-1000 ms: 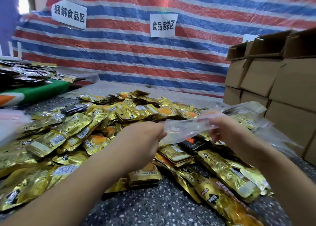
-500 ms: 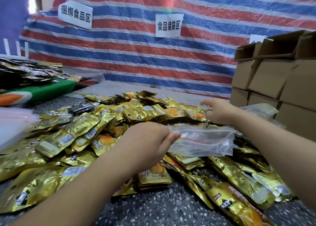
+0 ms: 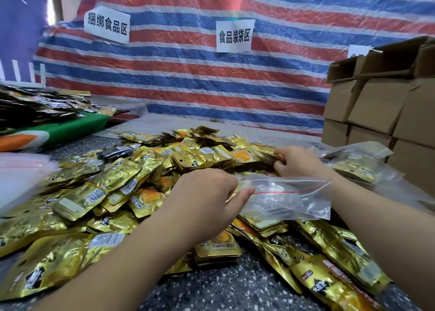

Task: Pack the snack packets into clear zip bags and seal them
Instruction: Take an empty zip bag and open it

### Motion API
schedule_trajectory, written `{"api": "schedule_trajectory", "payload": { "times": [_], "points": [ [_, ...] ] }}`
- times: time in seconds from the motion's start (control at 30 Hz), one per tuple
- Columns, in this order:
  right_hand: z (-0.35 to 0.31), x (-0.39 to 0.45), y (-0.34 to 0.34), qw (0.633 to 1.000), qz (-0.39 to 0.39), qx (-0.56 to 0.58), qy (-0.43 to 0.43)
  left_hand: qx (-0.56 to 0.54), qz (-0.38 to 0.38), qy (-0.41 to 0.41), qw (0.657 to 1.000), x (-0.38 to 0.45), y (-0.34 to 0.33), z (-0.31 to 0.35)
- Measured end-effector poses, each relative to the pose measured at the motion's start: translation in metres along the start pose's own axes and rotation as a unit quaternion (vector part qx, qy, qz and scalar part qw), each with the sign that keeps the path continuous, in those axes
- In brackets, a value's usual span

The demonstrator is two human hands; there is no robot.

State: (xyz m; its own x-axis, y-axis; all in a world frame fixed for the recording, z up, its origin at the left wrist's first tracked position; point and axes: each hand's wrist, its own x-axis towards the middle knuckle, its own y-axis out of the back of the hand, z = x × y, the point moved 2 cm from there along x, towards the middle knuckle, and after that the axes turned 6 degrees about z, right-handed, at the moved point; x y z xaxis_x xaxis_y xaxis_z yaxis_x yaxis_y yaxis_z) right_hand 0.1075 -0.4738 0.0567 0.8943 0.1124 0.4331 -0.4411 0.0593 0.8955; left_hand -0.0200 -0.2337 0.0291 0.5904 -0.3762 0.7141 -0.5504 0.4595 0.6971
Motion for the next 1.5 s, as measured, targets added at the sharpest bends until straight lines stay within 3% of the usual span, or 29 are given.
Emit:
{"api": "schedule_trajectory", "payload": {
  "times": [0.07, 0.13, 0.3, 0.37, 0.43, 0.47, 0.5, 0.57, 0.63, 0.67, 0.73, 0.8, 0.87, 1.03, 1.07, 1.13, 1.3, 1.5],
  "points": [
    [0.0, 0.002, 0.002, 0.997, 0.059, 0.05, -0.008, -0.002, 0.01, -0.006, 1.0, -0.001, 0.0, 0.001],
    [0.0, 0.006, 0.003, 0.991, 0.069, 0.108, -0.023, -0.005, 0.017, -0.004, 1.0, -0.001, 0.0, 0.0],
    [0.008, 0.01, 0.008, 0.997, -0.066, 0.046, 0.017, -0.011, 0.021, -0.001, 1.0, -0.003, -0.001, -0.003],
    [0.011, 0.008, 0.016, 0.997, -0.038, 0.07, 0.009, -0.014, 0.016, 0.002, 1.0, -0.003, -0.002, -0.003],
    [0.011, 0.004, 0.032, 0.985, 0.035, 0.167, -0.031, -0.015, 0.012, 0.004, 1.0, -0.003, -0.003, -0.003],
    [0.01, 0.0, 0.043, 0.96, 0.073, 0.261, -0.062, -0.014, 0.009, 0.005, 1.0, -0.003, -0.003, -0.003],
    [0.008, -0.007, 0.056, 0.913, 0.102, 0.382, -0.095, -0.014, 0.007, 0.004, 1.0, -0.003, -0.003, -0.003],
    [-0.001, -0.026, 0.086, 0.763, 0.13, 0.621, -0.123, -0.014, 0.004, 0.003, 1.0, -0.003, -0.003, -0.003],
    [-0.014, -0.052, 0.114, 0.629, 0.131, 0.763, -0.073, -0.014, 0.004, 0.007, 1.0, -0.003, -0.003, -0.003],
    [-0.021, -0.066, 0.126, 0.58, 0.126, 0.804, -0.035, -0.015, 0.004, 0.01, 1.0, -0.003, -0.003, -0.003],
    [-0.036, -0.095, 0.139, 0.541, 0.124, 0.831, 0.027, -0.019, 0.007, 0.018, 1.0, -0.002, -0.003, -0.004],
    [-0.052, -0.121, 0.139, 0.555, 0.132, 0.819, 0.067, -0.013, 0.0, 0.017, 1.0, -0.002, -0.003, -0.003],
    [-0.066, -0.138, 0.132, 0.603, 0.145, 0.779, 0.095, -0.015, -0.005, 0.017, 1.0, -0.002, -0.004, -0.002],
    [-0.068, -0.148, 0.103, 0.805, 0.164, 0.554, 0.136, -0.092, -0.033, -0.025, 0.995, -0.003, -0.003, 0.002],
    [-0.063, -0.147, 0.097, 0.831, 0.172, 0.513, 0.129, -0.113, -0.045, -0.037, 0.992, -0.001, -0.003, 0.002],
    [-0.056, -0.144, 0.092, 0.839, 0.193, 0.492, 0.13, -0.11, -0.075, -0.058, 0.989, 0.001, -0.003, 0.001],
    [-0.05, -0.141, 0.092, 0.774, 0.201, 0.59, 0.109, -0.132, -0.088, -0.073, 0.985, 0.002, -0.002, 0.0],
    [-0.045, -0.142, 0.085, 0.798, 0.154, 0.579, 0.068, -0.163, -0.06, -0.088, 0.981, 0.0, -0.001, 0.003]
  ]
}}
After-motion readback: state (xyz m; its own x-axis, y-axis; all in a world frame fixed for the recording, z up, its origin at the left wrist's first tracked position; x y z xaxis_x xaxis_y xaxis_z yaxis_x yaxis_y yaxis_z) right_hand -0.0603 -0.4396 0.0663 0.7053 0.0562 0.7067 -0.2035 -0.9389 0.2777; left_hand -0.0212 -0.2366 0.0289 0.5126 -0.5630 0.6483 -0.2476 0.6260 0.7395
